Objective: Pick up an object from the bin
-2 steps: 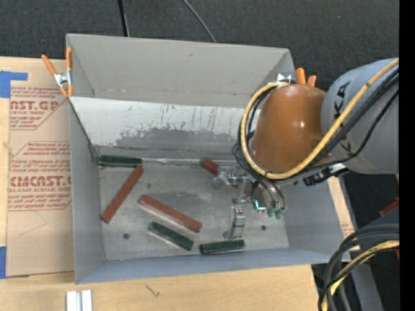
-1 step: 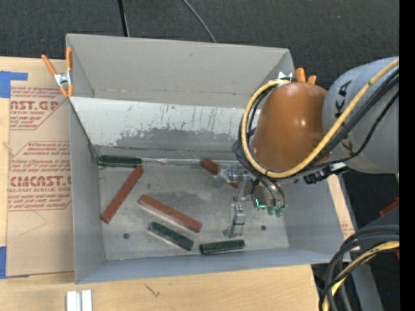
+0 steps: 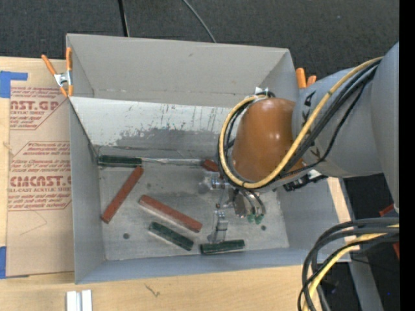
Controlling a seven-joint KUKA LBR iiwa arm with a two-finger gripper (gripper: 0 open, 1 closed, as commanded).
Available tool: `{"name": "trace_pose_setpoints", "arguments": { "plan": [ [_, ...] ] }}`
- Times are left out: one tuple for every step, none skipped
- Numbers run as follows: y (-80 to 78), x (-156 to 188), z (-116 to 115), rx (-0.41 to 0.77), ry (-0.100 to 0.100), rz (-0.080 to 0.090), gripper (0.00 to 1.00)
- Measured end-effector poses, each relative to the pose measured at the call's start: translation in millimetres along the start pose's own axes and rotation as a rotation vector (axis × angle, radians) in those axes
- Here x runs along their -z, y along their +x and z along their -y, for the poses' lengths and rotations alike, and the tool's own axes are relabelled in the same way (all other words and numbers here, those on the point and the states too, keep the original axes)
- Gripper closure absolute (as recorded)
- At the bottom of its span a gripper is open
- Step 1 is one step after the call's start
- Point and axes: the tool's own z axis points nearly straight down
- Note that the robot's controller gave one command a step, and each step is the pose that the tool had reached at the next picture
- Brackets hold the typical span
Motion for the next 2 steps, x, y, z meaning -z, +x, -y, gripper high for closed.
{"name": "trace_pose_setpoints", "arguments": {
  "plan": [
    [-22.8,-67.3,-35.2,-0.027,0.0,-0.009,1.0],
    [-22.8,-67.3,-35.2,-0.027,0.0,-0.008,1.0]
  ]
}}
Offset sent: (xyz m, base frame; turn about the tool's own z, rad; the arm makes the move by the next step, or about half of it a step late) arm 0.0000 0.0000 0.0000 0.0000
